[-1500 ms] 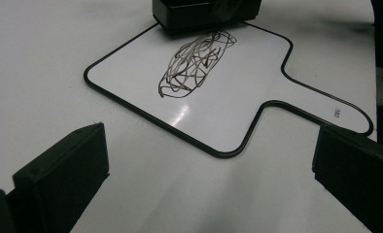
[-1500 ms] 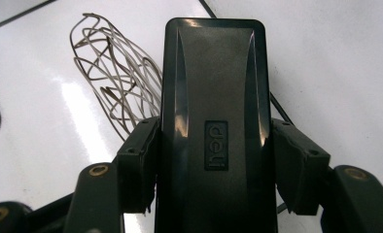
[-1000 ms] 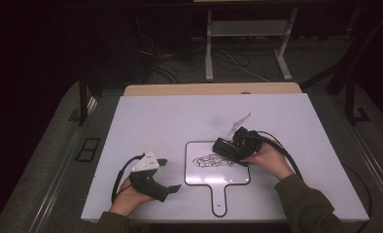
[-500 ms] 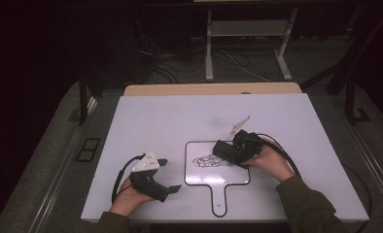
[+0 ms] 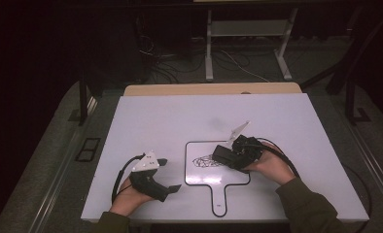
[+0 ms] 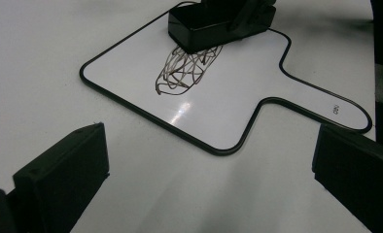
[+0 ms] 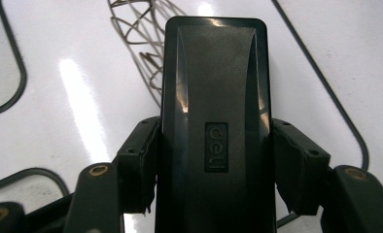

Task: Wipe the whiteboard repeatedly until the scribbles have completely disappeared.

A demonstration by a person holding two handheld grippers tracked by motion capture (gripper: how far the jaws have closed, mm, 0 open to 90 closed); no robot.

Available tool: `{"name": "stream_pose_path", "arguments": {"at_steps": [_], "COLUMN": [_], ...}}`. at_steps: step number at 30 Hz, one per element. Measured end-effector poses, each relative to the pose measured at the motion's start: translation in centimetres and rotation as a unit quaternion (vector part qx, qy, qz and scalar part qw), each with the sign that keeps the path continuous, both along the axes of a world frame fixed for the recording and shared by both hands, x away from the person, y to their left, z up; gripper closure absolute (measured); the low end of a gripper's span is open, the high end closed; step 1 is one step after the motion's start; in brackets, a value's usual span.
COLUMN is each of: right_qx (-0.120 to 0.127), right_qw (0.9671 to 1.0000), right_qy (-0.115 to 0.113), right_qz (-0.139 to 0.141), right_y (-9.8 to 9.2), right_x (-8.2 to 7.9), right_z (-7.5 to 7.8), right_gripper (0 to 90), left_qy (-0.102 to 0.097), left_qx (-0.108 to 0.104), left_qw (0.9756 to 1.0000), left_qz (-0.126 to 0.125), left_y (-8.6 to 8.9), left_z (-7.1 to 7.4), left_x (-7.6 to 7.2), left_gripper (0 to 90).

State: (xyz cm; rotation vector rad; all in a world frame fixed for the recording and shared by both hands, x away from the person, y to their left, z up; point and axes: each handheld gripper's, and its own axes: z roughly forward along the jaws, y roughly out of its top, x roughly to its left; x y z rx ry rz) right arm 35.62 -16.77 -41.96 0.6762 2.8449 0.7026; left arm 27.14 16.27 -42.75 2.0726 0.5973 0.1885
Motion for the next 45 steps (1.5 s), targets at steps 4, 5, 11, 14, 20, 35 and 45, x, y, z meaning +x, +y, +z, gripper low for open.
{"name": "stream_pose_path", "arguments": {"at_steps": [4, 5, 11, 14, 20, 35, 45], "right_qx": [-0.001, -0.001, -0.007, -0.005, 0.002, 0.005, -0.004], "right_qw": [1.0000, 1.0000, 0.9992, 0.9993, 0.9997, 0.9997, 0.9997], "right_qy": [0.001, 0.001, 0.002, 0.006, 0.008, 0.010, 0.004], "right_qz": [0.007, 0.007, 0.039, 0.037, 0.022, -0.022, -0.023], "right_y": [0.3, 0.3, 0.9, 0.9, 0.7, -0.4, -0.4], "right_x": [-0.8, -0.8, -1.9, -1.8, -0.8, 2.3, 3.0], "right_z": [0.0, 0.0, 0.1, 0.1, 0.1, 0.0, 0.0], "right_gripper": [38.7, 38.7, 38.7, 38.7, 38.7, 38.8, 38.7], "left_qy": [0.000, 0.000, 0.000, 0.000, 0.000, 0.000, 0.001], "left_qx": [-0.001, 0.000, 0.000, 0.000, 0.000, 0.000, 0.000], "left_qw": [1.0000, 1.0000, 1.0000, 1.0000, 1.0000, 1.0000, 1.0000], "left_qz": [0.000, 0.000, 0.000, 0.000, 0.000, 0.001, 0.001], "left_y": [0.0, 0.0, 0.0, 0.0, -0.1, -0.1, -0.1], "left_z": [0.0, 0.0, 0.0, 0.0, 0.0, 0.0, 0.0], "left_x": [0.0, 0.0, 0.0, 0.0, -0.1, 0.0, 0.0], "left_gripper": [0.0, 0.0, 0.0, 0.0, 0.0, 0.0, 0.0]}}
